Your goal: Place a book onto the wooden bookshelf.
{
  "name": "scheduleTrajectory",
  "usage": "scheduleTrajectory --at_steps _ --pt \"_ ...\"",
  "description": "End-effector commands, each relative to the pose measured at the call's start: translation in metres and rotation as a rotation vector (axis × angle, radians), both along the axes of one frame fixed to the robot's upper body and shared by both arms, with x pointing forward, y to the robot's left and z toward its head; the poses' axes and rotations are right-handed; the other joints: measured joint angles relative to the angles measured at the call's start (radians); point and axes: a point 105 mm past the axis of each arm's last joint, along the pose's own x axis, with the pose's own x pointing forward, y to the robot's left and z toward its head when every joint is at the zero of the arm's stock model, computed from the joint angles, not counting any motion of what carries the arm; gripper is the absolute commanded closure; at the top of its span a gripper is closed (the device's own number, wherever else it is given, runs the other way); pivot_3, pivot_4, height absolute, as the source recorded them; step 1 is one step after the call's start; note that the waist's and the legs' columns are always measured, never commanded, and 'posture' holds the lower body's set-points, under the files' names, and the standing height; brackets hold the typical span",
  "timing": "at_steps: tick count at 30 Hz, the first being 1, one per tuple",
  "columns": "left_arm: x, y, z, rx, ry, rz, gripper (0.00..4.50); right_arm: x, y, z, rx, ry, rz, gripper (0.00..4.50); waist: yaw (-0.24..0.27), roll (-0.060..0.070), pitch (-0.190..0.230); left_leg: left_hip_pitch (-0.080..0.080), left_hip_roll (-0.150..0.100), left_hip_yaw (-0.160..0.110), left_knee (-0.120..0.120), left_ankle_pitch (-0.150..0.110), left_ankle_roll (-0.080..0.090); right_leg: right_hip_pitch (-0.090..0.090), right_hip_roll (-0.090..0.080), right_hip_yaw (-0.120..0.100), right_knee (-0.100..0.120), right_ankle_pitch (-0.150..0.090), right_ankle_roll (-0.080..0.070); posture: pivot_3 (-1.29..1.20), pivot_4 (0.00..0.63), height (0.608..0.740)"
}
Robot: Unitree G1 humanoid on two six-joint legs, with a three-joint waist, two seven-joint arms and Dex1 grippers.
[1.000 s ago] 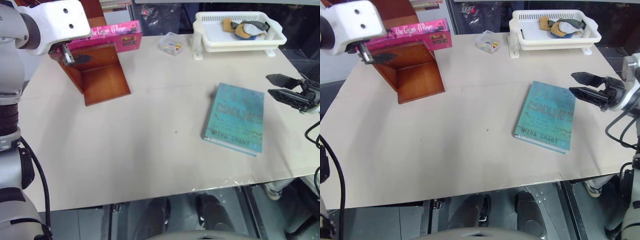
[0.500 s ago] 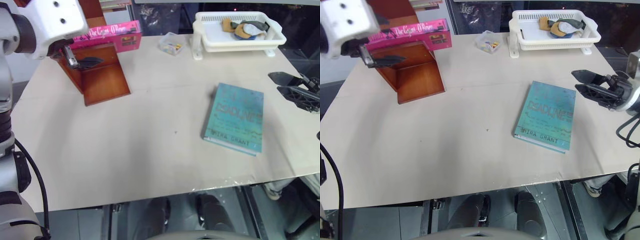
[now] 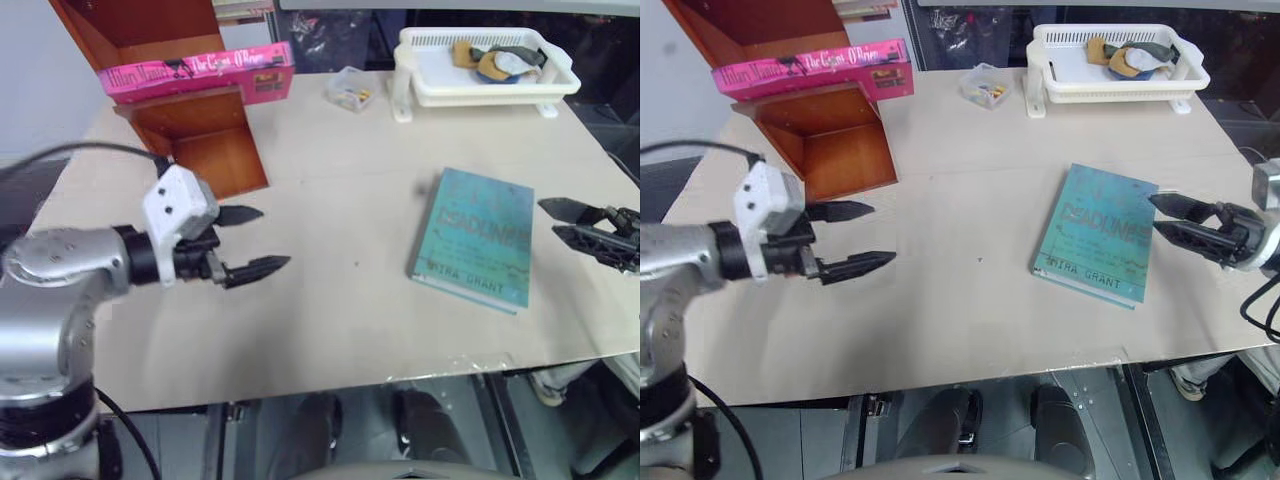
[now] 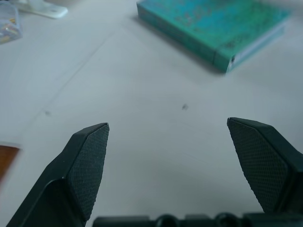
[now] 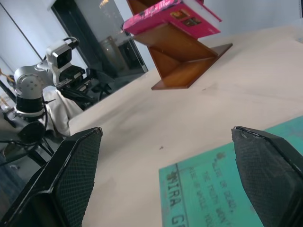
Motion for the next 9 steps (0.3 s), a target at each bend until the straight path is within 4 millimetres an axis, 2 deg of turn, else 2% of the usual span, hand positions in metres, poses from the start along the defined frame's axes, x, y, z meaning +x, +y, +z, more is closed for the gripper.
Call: scheduleTrajectory --at_steps 1,4,9 --pt "-0.007 -0.012 -0.025 -0.107 0.028 0.07 0.09 -0.014 -0.022 -0.031 -0.212 -0.013 -0.082 0.0 0.007 -0.001 -0.001 0.004 0.0 0.0 -0.003 -0.001 0.001 0.005 -0.001 0.0 -0.003 0.0 0.0 0.0 0.15 0.74" --pt "-0.015 -0.012 -0.042 -0.151 0.078 0.103 0.09 -0.016 -0.039 -0.049 -0.275 -0.029 -0.178 0.0 0.007 -0.002 -0.001 0.013 0.0 0.0 -0.004 -0.002 0.003 0.013 0.0 0.0 -0.003 0.0 0.0 0.0 0.15 0.74" --pt "-0.021 0.005 -0.063 -0.094 0.11 0.152 0.09 -0.023 -0.057 -0.074 -0.382 -0.032 -0.236 0.0 -0.006 0.001 -0.002 0.028 0.003 0.003 -0.006 -0.002 0.003 0.026 0.001 0.002 -0.003 -0.001 -0.001 0.0 0.15 0.74"
